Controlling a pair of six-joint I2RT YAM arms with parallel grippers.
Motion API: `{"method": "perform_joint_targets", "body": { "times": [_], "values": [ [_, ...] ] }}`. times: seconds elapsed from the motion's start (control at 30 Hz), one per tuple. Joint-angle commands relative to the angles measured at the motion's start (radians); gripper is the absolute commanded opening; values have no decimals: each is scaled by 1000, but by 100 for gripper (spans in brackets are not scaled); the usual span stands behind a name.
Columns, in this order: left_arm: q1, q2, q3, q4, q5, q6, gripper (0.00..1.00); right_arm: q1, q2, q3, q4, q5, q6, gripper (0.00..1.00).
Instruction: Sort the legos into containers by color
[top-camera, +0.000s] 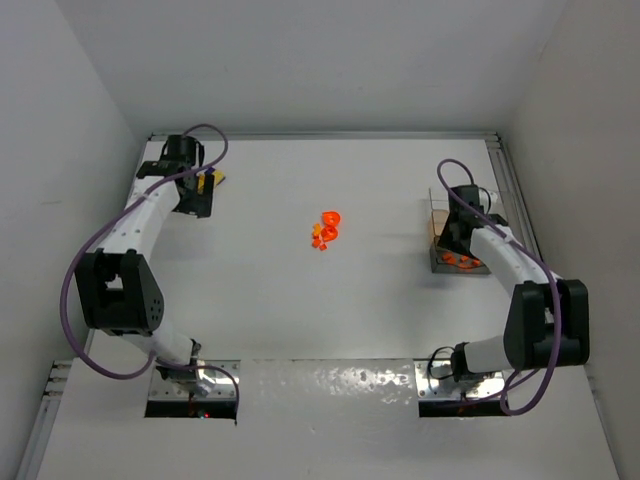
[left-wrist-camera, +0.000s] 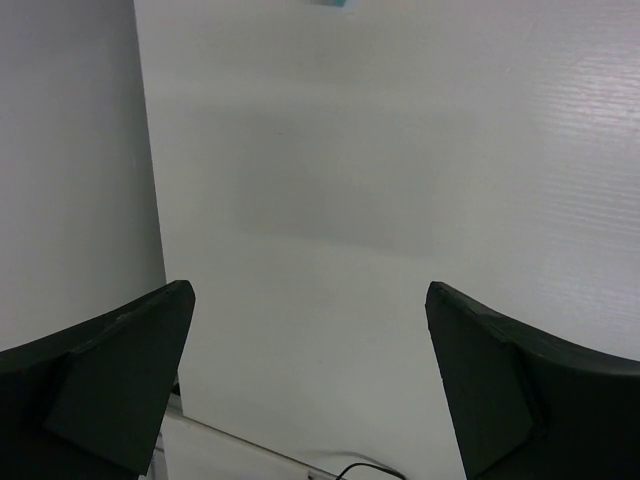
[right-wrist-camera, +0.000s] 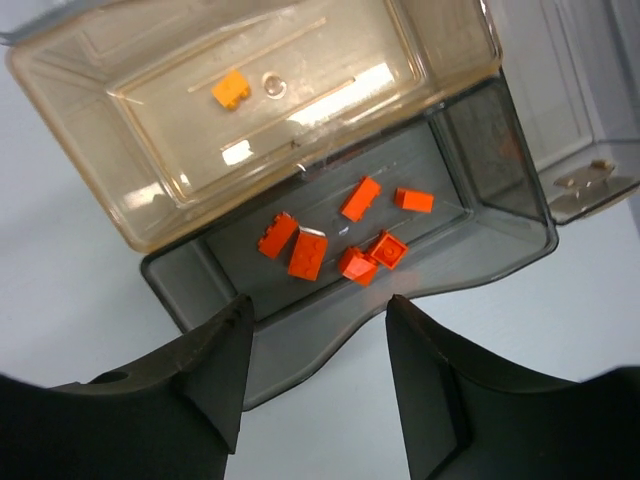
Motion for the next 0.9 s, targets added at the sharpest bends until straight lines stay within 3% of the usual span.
{"method": "perform_joint_targets", "body": {
  "times": [0.0,0.07,0.1,0.23,0.3,0.4,0.5,0.57,0.7,0.87],
  "values": [
    [-11,-59,11,48,59,-11,100,-4,-20,83,-1,-4,-67,55],
    [-11,-71,0,81,61,21,99,-2,-29,134,-17,-72,-148,55],
    [-11,-72,-6,90,64,38,87,-4,-37,149,-31,-100,-171,55],
    [-11,-55,25,157,125,156,68,1,-106,157,-11,-273,-289,60],
    [-11,-38,37,208,148,197,69,8,-153,147,15,-361,-312,62],
    [-9,28,71,295,203,225,78,33,-190,133,44,-434,-332,62],
    [-8,159,137,344,289,242,84,62,-195,154,55,-499,-360,62],
    [0,221,189,395,297,243,85,74,-193,179,72,-540,-368,62],
    [42,414,342,380,319,207,73,123,-180,209,112,-605,-374,61],
    [85,511,471,389,354,164,73,191,-138,240,146,-634,-384,60]
  ]
}}
